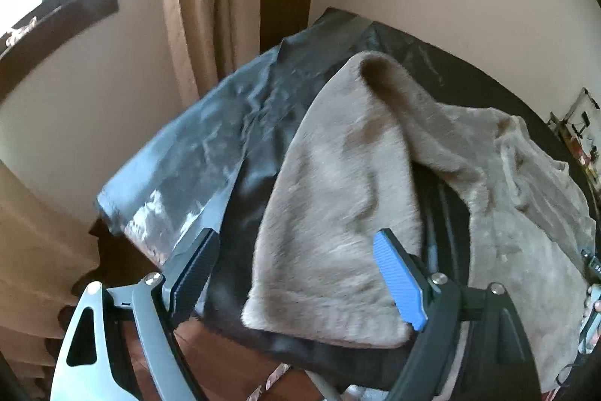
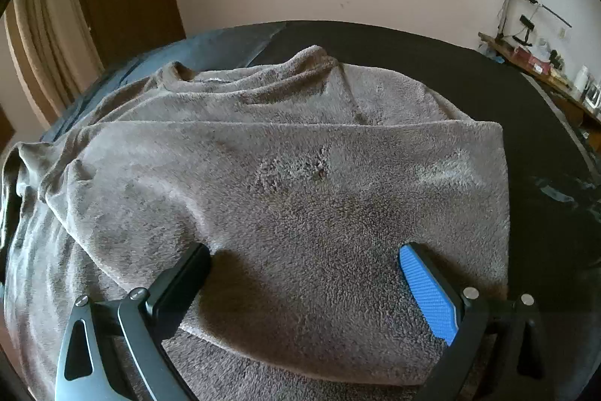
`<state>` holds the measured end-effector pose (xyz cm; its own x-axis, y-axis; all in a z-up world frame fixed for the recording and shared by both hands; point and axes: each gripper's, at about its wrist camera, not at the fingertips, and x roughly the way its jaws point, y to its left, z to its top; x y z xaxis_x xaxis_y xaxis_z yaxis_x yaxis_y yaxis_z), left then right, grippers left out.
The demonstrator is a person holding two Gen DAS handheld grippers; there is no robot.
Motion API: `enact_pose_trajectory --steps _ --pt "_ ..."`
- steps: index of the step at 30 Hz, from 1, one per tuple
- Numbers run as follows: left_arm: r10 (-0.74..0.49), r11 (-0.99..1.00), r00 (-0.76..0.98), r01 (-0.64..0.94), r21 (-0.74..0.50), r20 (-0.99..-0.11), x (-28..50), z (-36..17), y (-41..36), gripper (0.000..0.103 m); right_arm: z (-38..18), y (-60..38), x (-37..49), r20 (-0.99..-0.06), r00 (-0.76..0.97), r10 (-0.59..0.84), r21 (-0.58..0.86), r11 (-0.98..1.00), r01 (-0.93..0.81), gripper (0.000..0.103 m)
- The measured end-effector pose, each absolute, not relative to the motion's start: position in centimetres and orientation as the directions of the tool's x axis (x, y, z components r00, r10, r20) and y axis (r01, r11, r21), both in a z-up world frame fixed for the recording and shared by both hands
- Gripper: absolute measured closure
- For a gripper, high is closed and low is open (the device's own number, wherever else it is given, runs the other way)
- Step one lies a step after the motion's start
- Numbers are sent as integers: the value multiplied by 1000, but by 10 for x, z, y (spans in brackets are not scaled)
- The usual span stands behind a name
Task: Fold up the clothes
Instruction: 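Grasp the sweater hem with the left gripper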
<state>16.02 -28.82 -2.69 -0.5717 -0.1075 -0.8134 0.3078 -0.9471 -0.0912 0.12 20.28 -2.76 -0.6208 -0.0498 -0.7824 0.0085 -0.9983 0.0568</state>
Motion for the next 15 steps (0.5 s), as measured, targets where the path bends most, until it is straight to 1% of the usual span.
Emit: enact_pose_trajectory --steps 1,3,7,8,10,12,13,14,15 --pt "-122 -949 -564 309 -71 -817 160 -32 -287 17 -27 203 1 -781 -622 -55 63 -998 9 1" --pt "-145 -954 -549 300 -32 -823 159 -41 -282 22 -27 205 2 -778 -625 -66 76 -997 11 1" --pt "-169 -963 -541 269 21 -824 160 -53 -273 27 -27 206 3 -775 -627 -77 89 -996 12 1" --pt "-173 -965 -539 262 31 -824 161 -55 -271 30 -27 206 2 -776 -626 -73 85 -996 12 1" --pt "-165 -968 -543 250 30 -824 161 -57 -268 37 -27 205 2 -779 -624 -66 75 -997 12 1" --pt "-151 -971 -548 237 21 -823 162 -58 -263 51 -28 204 2 -779 -624 -64 73 -997 12 1" --pt "-149 -973 -550 231 23 -822 162 -58 -260 52 -28 205 2 -779 -624 -64 73 -997 12 1" --pt "-159 -974 -550 225 38 -820 162 -58 -256 56 -28 205 3 -779 -623 -64 72 -997 12 1" --pt "-169 -974 -550 219 54 -818 162 -58 -252 62 -28 205 3 -780 -623 -63 70 -997 13 1"
